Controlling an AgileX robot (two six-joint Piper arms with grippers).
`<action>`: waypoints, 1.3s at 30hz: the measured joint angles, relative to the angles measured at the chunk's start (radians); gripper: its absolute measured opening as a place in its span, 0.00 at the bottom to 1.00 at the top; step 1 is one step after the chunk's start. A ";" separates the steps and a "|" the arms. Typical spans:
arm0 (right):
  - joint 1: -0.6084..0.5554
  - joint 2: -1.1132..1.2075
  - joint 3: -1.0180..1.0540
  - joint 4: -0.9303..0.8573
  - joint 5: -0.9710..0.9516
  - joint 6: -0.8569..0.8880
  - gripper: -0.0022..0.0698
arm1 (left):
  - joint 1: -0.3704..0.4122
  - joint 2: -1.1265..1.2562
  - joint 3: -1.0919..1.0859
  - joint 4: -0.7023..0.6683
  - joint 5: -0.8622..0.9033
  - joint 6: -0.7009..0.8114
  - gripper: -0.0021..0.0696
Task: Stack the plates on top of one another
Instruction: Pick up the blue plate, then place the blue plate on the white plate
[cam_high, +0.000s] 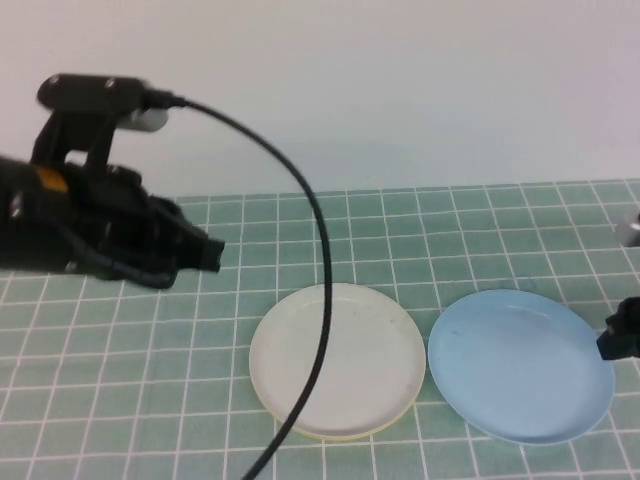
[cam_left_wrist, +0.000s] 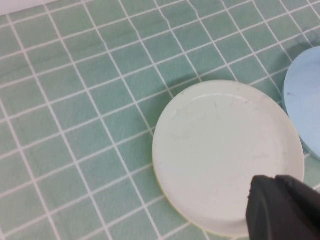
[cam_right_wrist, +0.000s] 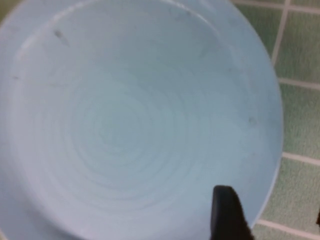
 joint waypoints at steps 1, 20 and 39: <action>0.000 0.013 0.000 -0.009 -0.005 0.000 0.55 | 0.000 -0.014 0.016 -0.002 -0.006 0.000 0.03; 0.024 0.143 -0.011 -0.028 -0.035 0.002 0.35 | 0.000 -0.132 0.077 -0.015 -0.025 -0.014 0.03; 0.032 0.144 -0.116 -0.032 0.020 -0.002 0.05 | 0.000 -0.146 0.079 0.048 0.031 -0.009 0.03</action>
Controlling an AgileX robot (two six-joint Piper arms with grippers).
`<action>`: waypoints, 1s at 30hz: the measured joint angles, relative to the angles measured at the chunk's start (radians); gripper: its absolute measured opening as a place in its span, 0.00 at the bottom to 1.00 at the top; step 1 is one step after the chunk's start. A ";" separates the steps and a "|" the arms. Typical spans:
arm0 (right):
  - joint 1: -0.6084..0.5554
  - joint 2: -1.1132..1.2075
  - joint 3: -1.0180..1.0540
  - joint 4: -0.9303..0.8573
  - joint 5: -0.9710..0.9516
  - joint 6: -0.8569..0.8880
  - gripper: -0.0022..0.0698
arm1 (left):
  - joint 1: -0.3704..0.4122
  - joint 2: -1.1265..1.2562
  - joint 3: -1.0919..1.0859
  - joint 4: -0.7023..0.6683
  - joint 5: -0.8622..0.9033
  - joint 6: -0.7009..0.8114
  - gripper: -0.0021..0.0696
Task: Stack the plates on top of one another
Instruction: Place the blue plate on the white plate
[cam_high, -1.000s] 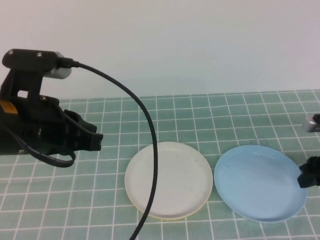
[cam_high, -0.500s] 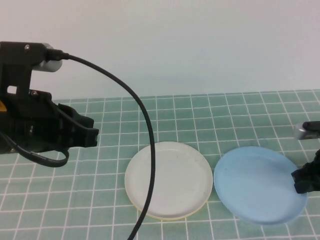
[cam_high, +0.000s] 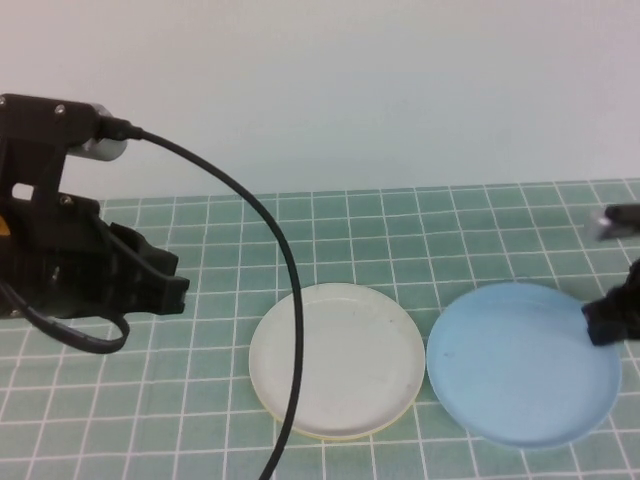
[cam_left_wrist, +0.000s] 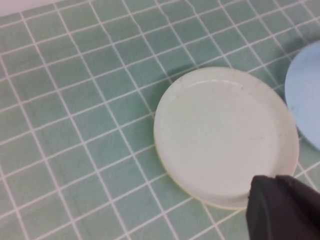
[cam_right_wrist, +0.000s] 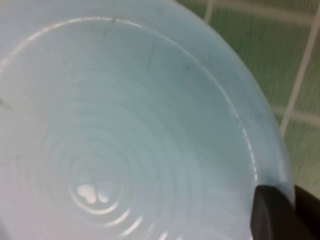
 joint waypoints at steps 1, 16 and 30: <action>0.000 -0.006 -0.023 -0.003 0.011 0.006 0.05 | 0.000 -0.013 0.000 0.008 0.000 -0.006 0.03; 0.227 -0.060 -0.389 0.078 0.165 0.071 0.05 | 0.000 -0.224 0.164 0.018 -0.121 -0.067 0.03; 0.417 0.198 -0.393 0.083 0.040 0.064 0.05 | 0.000 -0.346 0.290 0.008 -0.195 -0.088 0.03</action>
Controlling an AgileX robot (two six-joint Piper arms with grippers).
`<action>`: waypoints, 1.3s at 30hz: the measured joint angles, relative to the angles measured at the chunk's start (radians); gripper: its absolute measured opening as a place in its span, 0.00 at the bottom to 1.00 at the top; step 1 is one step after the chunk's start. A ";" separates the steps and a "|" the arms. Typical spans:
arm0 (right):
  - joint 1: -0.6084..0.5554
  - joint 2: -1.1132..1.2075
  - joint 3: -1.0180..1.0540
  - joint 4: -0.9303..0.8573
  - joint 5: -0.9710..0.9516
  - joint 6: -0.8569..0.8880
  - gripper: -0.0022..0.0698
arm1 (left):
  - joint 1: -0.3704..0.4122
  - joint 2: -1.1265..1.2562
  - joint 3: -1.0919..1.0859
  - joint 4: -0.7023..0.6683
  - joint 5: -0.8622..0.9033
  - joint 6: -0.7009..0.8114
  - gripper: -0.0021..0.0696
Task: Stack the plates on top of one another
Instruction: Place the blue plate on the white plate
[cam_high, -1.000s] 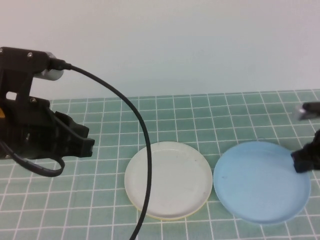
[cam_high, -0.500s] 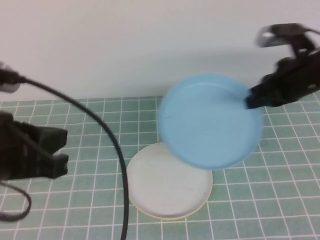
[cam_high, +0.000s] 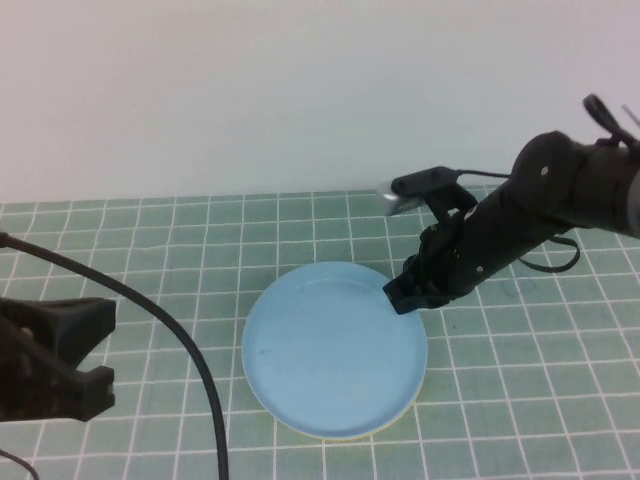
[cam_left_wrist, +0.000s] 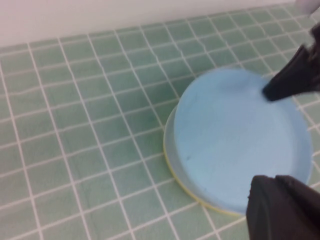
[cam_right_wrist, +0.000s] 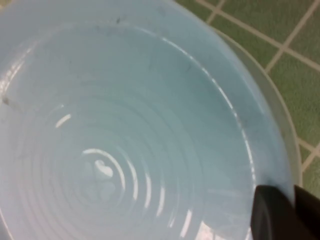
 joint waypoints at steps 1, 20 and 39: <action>0.000 0.012 0.000 0.000 -0.006 0.000 0.05 | 0.000 -0.003 0.000 0.000 -0.004 0.000 0.03; 0.001 0.101 -0.095 -0.080 0.017 0.061 0.05 | 0.000 -0.011 0.000 0.000 -0.034 0.000 0.03; 0.001 0.101 -0.178 -0.160 0.154 0.125 0.46 | 0.000 -0.054 0.000 0.164 -0.097 0.000 0.03</action>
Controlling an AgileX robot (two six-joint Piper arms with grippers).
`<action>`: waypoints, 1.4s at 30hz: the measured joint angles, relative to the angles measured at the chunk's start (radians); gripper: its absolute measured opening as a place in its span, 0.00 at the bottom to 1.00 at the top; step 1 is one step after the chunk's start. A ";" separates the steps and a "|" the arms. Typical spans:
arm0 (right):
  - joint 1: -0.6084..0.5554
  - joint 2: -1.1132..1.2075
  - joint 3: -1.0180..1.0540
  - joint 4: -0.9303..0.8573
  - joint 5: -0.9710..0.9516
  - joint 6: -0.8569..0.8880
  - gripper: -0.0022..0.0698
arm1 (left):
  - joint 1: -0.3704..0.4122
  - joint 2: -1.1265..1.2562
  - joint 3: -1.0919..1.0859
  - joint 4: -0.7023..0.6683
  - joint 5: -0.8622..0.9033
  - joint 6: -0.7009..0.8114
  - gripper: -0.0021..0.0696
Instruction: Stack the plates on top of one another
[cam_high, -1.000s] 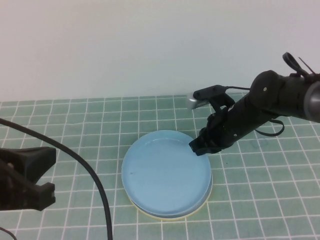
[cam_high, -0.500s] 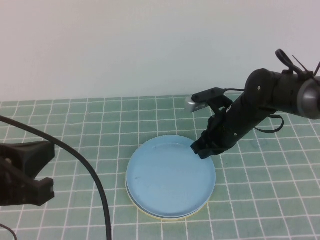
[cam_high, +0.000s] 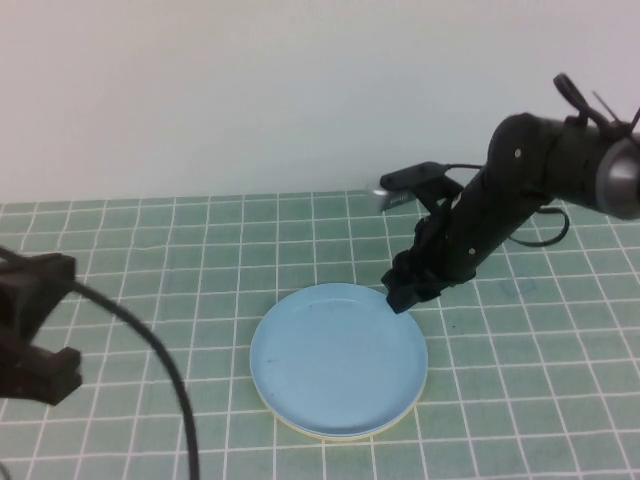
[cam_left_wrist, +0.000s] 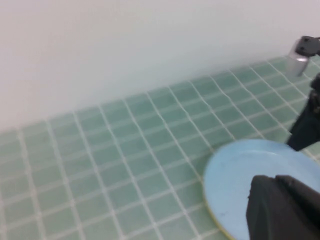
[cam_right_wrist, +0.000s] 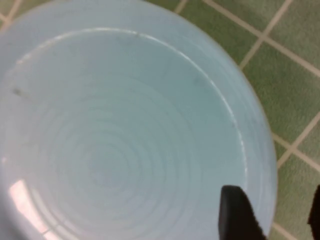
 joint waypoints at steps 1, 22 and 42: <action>0.000 -0.004 -0.022 -0.001 0.026 0.002 0.47 | 0.000 -0.015 0.002 0.016 0.006 0.000 0.03; 0.000 -0.512 0.209 -0.008 -0.001 0.053 0.04 | 0.000 -0.323 0.262 0.073 0.036 -0.004 0.03; 0.000 -1.087 0.913 -0.008 -0.236 -0.026 0.04 | 0.000 -0.292 0.264 0.073 0.115 -0.075 0.03</action>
